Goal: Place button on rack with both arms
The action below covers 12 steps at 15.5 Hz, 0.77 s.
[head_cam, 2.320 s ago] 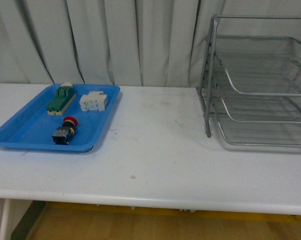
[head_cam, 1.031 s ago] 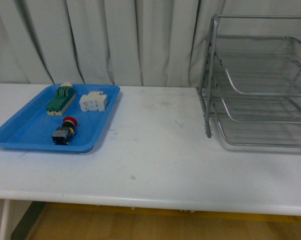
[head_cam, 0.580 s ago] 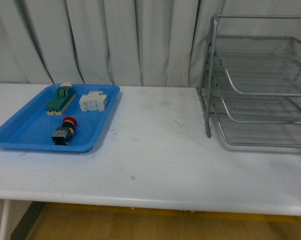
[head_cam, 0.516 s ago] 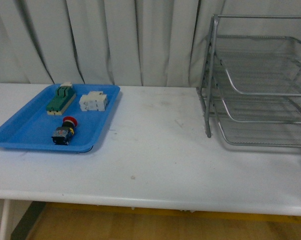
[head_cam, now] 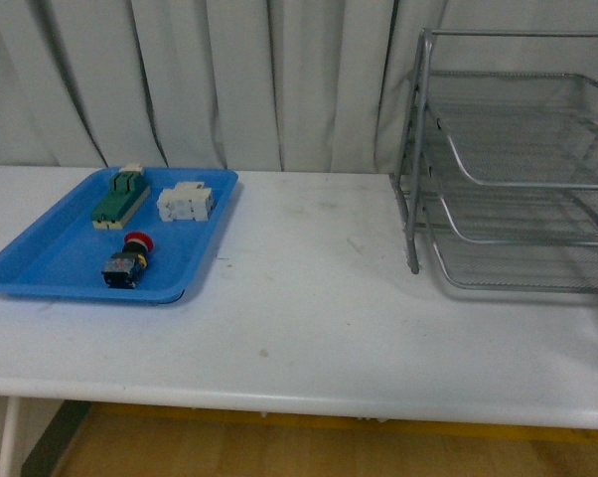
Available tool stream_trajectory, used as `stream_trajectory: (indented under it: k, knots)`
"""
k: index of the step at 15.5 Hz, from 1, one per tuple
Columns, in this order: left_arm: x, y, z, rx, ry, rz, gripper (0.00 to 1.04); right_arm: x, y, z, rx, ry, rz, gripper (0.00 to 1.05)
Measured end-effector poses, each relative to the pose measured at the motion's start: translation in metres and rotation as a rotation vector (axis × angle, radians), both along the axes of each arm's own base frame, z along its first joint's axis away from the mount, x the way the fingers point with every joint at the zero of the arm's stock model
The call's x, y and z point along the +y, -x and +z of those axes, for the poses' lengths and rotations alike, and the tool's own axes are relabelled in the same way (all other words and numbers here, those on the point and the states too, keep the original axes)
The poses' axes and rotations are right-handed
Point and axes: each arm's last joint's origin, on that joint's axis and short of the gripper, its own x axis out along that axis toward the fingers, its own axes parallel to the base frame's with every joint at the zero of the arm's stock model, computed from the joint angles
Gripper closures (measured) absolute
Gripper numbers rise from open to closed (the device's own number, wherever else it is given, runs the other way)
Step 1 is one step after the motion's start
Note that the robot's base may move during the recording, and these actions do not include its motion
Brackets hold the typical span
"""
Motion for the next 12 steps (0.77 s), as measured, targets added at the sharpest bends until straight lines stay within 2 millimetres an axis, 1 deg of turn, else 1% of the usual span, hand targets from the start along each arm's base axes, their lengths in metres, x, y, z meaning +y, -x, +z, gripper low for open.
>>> stream_trajectory:
  k: [3, 6, 9, 10, 11, 12]
  knots:
    - [0.000, 0.000, 0.000, 0.000, 0.000, 0.000, 0.07, 0.003, -0.001, -0.003, 0.002, 0.003, 0.008, 0.06]
    - [0.000, 0.000, 0.000, 0.000, 0.000, 0.000, 0.07, 0.007, -0.006, -0.010, 0.014, 0.005, 0.020, 0.06]
    - [0.000, 0.000, 0.000, 0.000, 0.000, 0.000, 0.07, 0.007, -0.009, -0.011, 0.008, 0.009, 0.020, 0.07]
    - [0.000, 0.000, 0.000, 0.000, 0.000, 0.000, 0.07, 0.008, -0.010, -0.012, 0.007, 0.010, 0.022, 0.09]
    - [0.000, 0.000, 0.000, 0.000, 0.000, 0.000, 0.07, 0.008, -0.015, -0.011, -0.007, 0.018, 0.021, 0.17]
    - [0.000, 0.000, 0.000, 0.000, 0.000, 0.000, 0.07, 0.007, -0.019, -0.011, -0.016, 0.026, 0.018, 0.30]
